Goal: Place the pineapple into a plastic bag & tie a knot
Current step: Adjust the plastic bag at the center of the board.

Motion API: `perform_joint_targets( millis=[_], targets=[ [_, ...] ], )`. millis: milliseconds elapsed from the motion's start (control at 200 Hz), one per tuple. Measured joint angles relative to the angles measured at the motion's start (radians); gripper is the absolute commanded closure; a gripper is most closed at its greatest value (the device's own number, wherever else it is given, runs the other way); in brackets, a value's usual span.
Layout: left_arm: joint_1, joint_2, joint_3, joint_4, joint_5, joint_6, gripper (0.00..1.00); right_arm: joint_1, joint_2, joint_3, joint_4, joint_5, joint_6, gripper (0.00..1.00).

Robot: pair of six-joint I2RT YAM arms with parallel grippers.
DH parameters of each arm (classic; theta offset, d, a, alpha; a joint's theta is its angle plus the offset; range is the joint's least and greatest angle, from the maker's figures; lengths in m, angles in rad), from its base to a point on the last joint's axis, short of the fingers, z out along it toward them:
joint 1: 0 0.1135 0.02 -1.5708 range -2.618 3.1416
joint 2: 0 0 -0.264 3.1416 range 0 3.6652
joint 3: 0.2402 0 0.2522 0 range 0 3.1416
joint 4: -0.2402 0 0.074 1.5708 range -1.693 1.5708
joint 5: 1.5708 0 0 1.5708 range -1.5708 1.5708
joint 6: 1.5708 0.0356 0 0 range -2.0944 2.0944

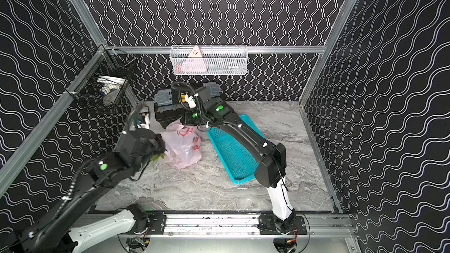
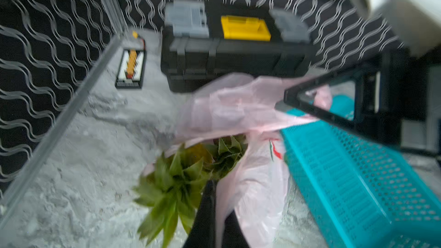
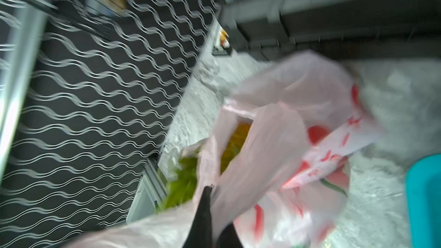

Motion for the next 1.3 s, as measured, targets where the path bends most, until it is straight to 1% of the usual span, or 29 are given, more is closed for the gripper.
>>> perform_joint_targets(
  millis=[90, 195, 275, 390, 460, 530, 631, 696, 781, 891, 956, 1036, 1086, 1131, 1211, 1266, 1301],
  targets=[
    [0.0, 0.014, 0.136, 0.008, -0.064, 0.111, 1.0, -0.046, -0.071, 0.054, -0.048, 0.005, -0.012, 1.0],
    [0.0, 0.049, 0.251, 0.074, -0.128, 0.247, 1.0, -0.137, -0.161, 0.047, -0.058, -0.006, -0.01, 1.0],
    [0.0, 0.065, 0.273, 0.129, -0.159, 0.326, 1.0, -0.205, -0.212, 0.019, -0.061, -0.044, -0.003, 1.0],
    [0.0, 0.072, 0.254, 0.192, -0.187, 0.42, 1.0, -0.272, -0.284, -0.047, -0.074, -0.082, 0.012, 1.0],
    [0.003, 0.079, 0.243, 0.198, -0.19, 0.455, 1.0, -0.307, -0.335, -0.089, -0.09, -0.095, 0.009, 1.0],
    [0.011, 0.094, 0.243, 0.208, -0.19, 0.48, 1.0, -0.366, -0.389, -0.125, -0.111, -0.123, -0.004, 1.0],
    [0.049, 0.109, 0.27, 0.225, -0.177, 0.522, 1.0, -0.425, -0.437, -0.143, -0.15, -0.157, -0.003, 1.0],
    [0.07, 0.126, 0.328, 0.228, -0.161, 0.529, 1.0, -0.43, -0.451, -0.143, -0.154, -0.175, -0.003, 1.0],
    [0.084, 0.152, 0.393, 0.252, -0.153, 0.546, 1.0, -0.427, -0.47, -0.156, -0.143, -0.236, 0.02, 1.0],
    [0.091, 0.175, 0.41, 0.271, -0.137, 0.568, 1.0, -0.407, -0.478, -0.172, -0.12, -0.284, 0.053, 1.0],
    [0.099, 0.18, 0.388, 0.269, -0.131, 0.568, 1.0, -0.37, -0.475, -0.188, -0.111, -0.299, 0.067, 1.0],
    [0.112, 0.168, 0.332, 0.245, -0.116, 0.55, 1.0, -0.297, -0.465, -0.219, -0.093, -0.296, 0.071, 1.0],
    [0.12, 0.159, 0.286, 0.229, -0.095, 0.524, 1.0, -0.263, -0.463, -0.267, -0.071, -0.299, 0.074, 1.0],
    [0.126, 0.152, 0.242, 0.212, -0.072, 0.498, 1.0, -0.256, -0.465, -0.327, -0.051, -0.305, 0.074, 1.0],
    [0.13, 0.138, 0.118, 0.204, -0.005, 0.445, 1.0, -0.299, -0.468, -0.448, -0.031, -0.259, 0.075, 1.0],
    [0.131, 0.135, 0.033, 0.207, 0.073, 0.415, 1.0, -0.369, -0.47, -0.513, -0.029, -0.244, 0.079, 1.0],
    [0.132, 0.138, -0.011, 0.211, 0.134, 0.405, 1.0, -0.42, -0.477, -0.537, -0.031, -0.203, 0.079, 1.0]
  ],
)
